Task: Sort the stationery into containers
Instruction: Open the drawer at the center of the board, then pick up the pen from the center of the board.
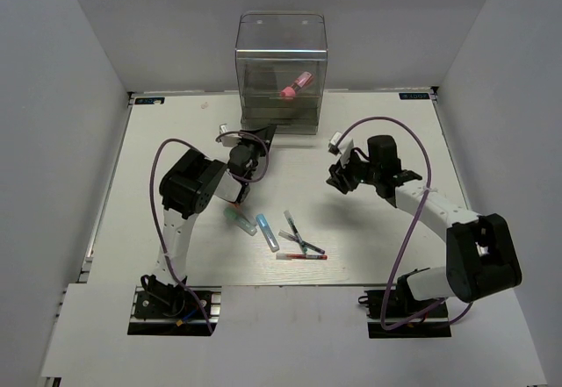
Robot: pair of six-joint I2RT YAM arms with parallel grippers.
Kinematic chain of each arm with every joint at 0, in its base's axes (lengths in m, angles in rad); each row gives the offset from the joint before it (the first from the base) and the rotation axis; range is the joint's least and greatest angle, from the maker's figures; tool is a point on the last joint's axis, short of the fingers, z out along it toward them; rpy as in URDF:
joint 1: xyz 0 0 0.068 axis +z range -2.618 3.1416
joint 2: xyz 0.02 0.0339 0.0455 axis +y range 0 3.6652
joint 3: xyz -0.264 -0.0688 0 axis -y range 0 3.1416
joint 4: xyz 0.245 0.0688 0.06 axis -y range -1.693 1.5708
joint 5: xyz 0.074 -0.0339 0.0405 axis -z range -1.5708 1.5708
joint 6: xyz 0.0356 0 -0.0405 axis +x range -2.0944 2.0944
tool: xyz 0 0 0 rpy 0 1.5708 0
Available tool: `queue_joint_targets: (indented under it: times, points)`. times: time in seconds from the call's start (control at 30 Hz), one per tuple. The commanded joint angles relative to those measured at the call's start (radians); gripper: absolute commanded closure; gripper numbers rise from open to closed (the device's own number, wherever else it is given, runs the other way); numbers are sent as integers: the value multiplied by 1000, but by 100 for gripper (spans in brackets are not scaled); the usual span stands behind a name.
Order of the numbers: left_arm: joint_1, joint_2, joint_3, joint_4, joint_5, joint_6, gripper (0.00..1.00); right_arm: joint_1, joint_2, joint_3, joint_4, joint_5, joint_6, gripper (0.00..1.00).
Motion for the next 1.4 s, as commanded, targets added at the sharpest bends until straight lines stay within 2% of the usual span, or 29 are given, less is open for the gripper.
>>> queue_joint_targets:
  times: [0.0,0.2,0.27,0.3,0.37,0.4,0.67,0.7,0.73,0.83,0.9,1.0,1.03,1.07,1.17,1.27,1.37]
  points:
    - [-13,-86,-39,-21,26,23,100,16,28,60,-83,-55,25,49]
    - [-13,-115,-77,-75,35,32,98,68,108,158,-233,-38,47,46]
    - [-13,-125,-77,-113,44,32,88,95,135,199,-282,-40,54,44]
    - [-13,-138,-77,-126,44,32,77,109,139,201,-280,-39,63,43]
    - [-4,-149,-66,-138,53,41,68,126,131,193,-261,-36,72,42]
    - [-4,-160,-66,-138,53,41,59,138,129,192,-257,-35,75,40]
    - [-4,-235,-104,-181,92,71,38,194,122,183,-263,-27,74,35]
    - [-4,-252,-114,-199,101,105,38,197,119,178,-267,-27,71,35]
    - [-4,-270,-130,-227,101,126,33,212,116,172,-267,-27,67,33]
    - [-4,-367,-187,-302,110,201,32,238,116,167,-278,-21,73,33]
    - [-4,-449,-245,-334,110,230,28,255,131,167,-279,-12,95,33]
    - [5,-539,-269,-531,130,294,21,292,169,189,-284,25,143,38]
    - [5,-595,-253,-681,141,369,19,303,177,202,-293,33,155,40]
    - [-8,-620,-238,-752,141,402,17,306,185,216,-298,37,187,40]
    - [-9,-703,-229,-967,127,451,16,336,227,235,-307,57,230,41]
    - [-9,-772,-259,-1101,116,451,15,359,241,236,-301,77,250,41]
    - [4,-881,-282,-1226,66,451,8,375,240,232,-292,95,252,41]
